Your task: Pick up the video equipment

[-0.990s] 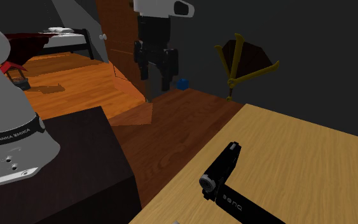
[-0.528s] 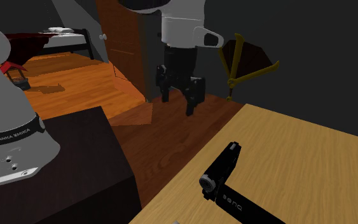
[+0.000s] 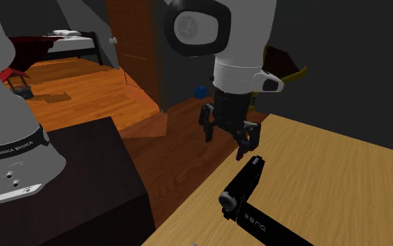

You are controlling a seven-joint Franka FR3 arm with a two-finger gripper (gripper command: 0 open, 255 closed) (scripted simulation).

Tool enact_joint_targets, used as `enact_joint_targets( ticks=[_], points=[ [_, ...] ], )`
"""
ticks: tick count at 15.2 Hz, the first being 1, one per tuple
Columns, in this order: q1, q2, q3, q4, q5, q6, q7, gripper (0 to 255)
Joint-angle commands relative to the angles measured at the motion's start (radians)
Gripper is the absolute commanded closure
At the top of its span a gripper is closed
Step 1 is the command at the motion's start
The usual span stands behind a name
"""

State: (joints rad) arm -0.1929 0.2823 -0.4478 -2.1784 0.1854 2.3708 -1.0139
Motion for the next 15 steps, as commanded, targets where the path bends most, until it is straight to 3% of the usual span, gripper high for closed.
enact_joint_targets(
  ticks=[1, 5, 15],
  points=[
    [-0.031, 0.082, 0.016, 0.07, 0.046, 0.006, -0.048, 0],
    [-0.104, 0.239, 0.053, 0.219, 0.112, 0.007, -0.122, 0],
    [-0.132, 0.327, 0.088, 0.238, 0.153, 0.074, -0.15, 0]
  ],
)
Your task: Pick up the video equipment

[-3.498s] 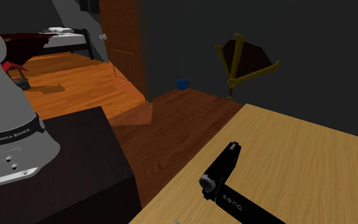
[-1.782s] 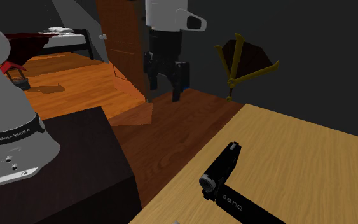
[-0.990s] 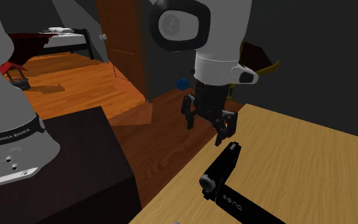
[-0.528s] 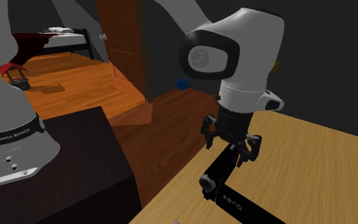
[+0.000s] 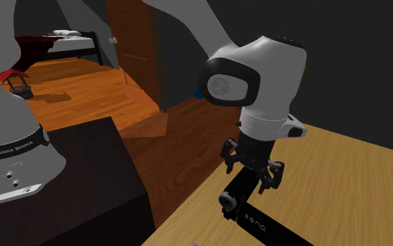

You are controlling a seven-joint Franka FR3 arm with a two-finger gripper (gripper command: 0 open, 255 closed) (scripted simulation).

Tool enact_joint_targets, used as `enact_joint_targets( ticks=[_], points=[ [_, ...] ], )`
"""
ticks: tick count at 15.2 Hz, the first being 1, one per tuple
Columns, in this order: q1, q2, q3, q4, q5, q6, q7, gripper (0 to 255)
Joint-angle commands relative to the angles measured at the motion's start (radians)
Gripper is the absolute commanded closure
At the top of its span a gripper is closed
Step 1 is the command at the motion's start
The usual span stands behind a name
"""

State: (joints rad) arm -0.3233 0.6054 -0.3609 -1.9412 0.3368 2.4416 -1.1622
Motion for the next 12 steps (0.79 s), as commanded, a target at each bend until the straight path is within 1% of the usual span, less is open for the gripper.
enact_joint_targets(
  ticks=[1, 10, 12],
  points=[
    [-0.001, 0.004, 0.001, 0.002, 0.002, 0.002, -0.001, 255],
    [-0.002, 0.004, 0.001, 0.001, 0.002, 0.003, -0.002, 255],
    [0.004, -0.018, -0.007, -0.003, -0.008, -0.014, 0.004, 255]
  ],
)
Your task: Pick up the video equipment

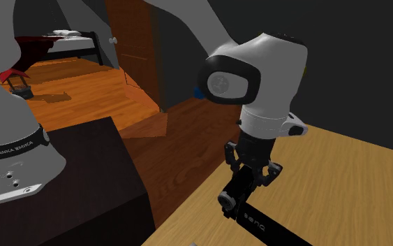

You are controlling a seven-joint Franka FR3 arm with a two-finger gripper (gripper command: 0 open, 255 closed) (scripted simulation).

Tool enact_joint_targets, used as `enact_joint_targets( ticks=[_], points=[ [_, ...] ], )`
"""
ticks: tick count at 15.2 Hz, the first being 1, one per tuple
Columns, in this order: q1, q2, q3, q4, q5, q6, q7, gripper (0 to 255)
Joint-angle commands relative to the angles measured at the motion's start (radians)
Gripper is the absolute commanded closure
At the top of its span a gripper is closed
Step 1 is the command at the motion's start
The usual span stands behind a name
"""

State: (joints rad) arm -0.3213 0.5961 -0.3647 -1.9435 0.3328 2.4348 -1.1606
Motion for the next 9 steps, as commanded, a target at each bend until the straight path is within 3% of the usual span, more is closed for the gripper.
enact_joint_targets(
  ticks=[1, 9],
  points=[
    [0.006, -0.019, -0.008, -0.002, -0.009, -0.016, 0.006, 255],
    [0.029, -0.1, -0.04, -0.006, -0.052, -0.089, 0.033, 255]
  ],
)
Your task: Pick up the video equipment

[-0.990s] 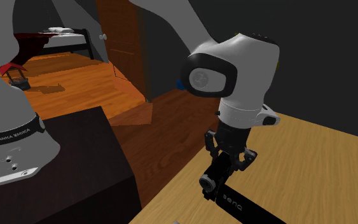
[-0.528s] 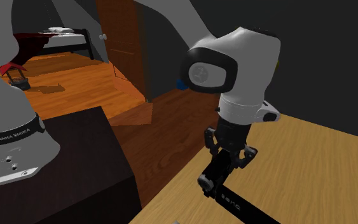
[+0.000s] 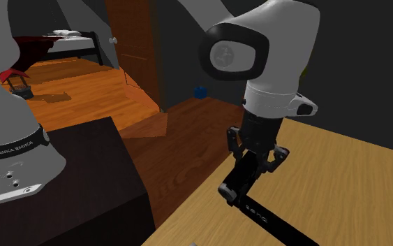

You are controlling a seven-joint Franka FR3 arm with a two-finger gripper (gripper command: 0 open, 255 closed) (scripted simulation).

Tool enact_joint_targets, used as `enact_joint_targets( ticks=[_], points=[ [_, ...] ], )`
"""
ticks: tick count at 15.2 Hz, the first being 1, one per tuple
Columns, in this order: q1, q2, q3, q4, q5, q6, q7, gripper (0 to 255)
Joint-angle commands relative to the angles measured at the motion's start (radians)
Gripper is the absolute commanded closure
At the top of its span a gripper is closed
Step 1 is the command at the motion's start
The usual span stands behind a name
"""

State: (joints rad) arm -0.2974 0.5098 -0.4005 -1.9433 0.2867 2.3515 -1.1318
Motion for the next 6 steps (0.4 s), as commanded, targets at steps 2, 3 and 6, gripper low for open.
enact_joint_targets(
  ticks=[2, 3, 6],
  points=[
    [0.01, -0.033, -0.011, -0.005, -0.017, -0.025, 0.011, 255],
    [0.013, -0.042, -0.015, -0.004, -0.022, -0.034, 0.015, 255],
    [0.016, -0.053, -0.018, -0.003, -0.028, -0.046, 0.019, 255]
  ],
)
